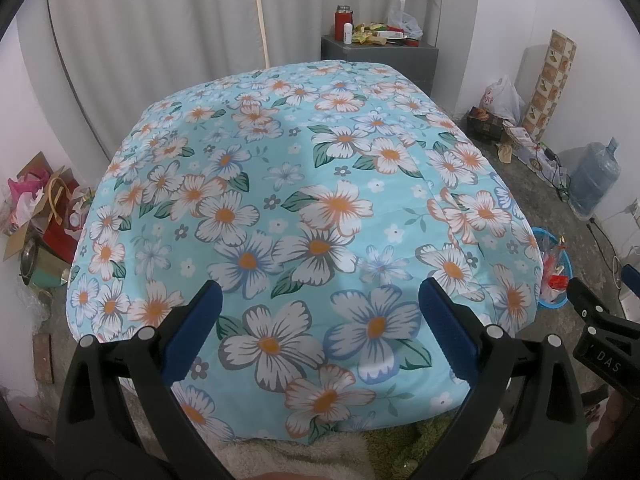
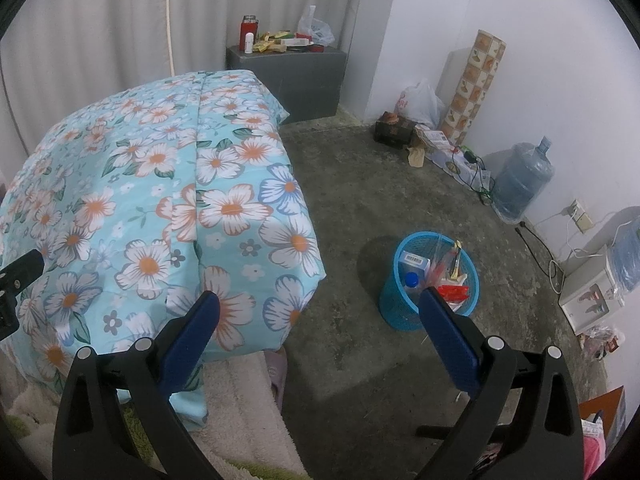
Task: Collect trash
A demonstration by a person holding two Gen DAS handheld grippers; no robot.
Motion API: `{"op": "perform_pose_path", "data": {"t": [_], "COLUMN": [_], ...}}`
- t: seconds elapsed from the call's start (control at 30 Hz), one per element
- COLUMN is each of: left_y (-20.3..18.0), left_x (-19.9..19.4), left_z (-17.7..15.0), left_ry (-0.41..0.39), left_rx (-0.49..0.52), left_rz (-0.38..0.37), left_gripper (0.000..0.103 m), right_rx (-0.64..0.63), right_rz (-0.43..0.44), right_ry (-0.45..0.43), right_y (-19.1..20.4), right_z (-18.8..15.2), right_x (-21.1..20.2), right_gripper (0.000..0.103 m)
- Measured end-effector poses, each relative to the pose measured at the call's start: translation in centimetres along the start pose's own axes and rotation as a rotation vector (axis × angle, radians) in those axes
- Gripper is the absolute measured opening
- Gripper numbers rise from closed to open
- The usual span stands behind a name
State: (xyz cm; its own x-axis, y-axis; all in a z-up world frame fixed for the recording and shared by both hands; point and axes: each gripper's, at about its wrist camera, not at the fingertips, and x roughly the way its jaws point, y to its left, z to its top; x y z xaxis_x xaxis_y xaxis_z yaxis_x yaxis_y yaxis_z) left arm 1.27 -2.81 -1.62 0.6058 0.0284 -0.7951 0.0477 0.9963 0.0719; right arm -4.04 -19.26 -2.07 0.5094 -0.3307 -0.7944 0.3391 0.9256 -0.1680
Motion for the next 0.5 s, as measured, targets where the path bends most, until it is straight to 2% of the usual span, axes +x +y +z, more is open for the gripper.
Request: {"op": "perform_pose_path", "data": {"t": [0.5], "left_y": [0.11], "left_x": [0.02], "left_z": [-0.01], "left_ry": [0.002], "left_rx": [-0.001], "left_rz": [-0.002], "left_gripper": [0.094], "right_rx": [-0.003], "right_rz": [0.001], "right_ry": [0.0], "right_y": [-0.18], "right_z": [0.0], "right_x": [0.01], "right_gripper": [0.097]}}
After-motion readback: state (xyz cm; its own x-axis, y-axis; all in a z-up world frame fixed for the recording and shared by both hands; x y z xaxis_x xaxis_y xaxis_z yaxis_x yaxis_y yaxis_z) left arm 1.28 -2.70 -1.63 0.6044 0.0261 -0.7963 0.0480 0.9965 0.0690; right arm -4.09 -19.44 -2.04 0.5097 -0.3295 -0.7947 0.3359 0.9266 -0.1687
